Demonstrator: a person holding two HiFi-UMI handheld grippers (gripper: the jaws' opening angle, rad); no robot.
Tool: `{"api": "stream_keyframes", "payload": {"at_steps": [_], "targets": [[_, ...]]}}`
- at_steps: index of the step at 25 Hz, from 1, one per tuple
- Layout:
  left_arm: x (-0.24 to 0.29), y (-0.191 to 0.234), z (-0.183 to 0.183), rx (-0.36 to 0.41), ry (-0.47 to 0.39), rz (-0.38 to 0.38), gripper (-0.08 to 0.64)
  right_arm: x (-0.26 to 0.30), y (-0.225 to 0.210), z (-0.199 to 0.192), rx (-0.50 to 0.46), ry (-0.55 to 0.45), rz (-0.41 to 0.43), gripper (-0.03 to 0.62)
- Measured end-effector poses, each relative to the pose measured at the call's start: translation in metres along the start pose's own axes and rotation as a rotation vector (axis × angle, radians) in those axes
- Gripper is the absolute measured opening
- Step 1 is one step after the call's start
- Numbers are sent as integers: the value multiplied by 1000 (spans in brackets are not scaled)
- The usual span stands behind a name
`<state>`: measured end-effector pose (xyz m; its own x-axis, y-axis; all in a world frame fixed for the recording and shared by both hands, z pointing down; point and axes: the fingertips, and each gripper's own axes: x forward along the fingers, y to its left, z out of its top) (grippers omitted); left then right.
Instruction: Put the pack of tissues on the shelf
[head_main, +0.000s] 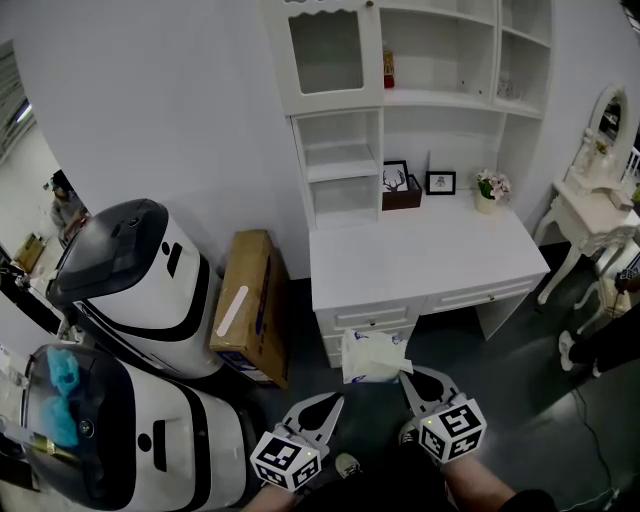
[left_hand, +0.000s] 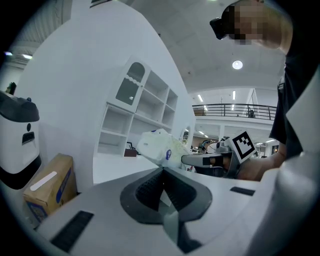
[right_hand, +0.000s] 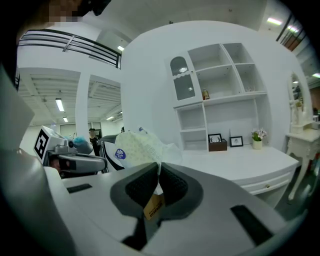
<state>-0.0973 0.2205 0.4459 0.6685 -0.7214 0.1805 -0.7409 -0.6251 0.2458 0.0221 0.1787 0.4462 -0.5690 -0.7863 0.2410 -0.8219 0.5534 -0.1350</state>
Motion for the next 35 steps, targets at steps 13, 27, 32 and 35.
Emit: {"api": "stream_keyframes", "payload": {"at_steps": [13, 27, 32, 35], "targets": [[-4, 7, 0, -20, -11, -8, 5, 9, 0, 5, -3, 3, -14, 8], [11, 18, 4, -27, -8, 18, 5, 25, -19, 15, 5, -8, -9, 8], [25, 20, 6, -25, 0, 32, 5, 34, -35, 21, 4, -6, -2, 8], [33, 22, 8, -24, -1, 44, 5, 40, -45, 23, 2, -2, 6, 8]]}}
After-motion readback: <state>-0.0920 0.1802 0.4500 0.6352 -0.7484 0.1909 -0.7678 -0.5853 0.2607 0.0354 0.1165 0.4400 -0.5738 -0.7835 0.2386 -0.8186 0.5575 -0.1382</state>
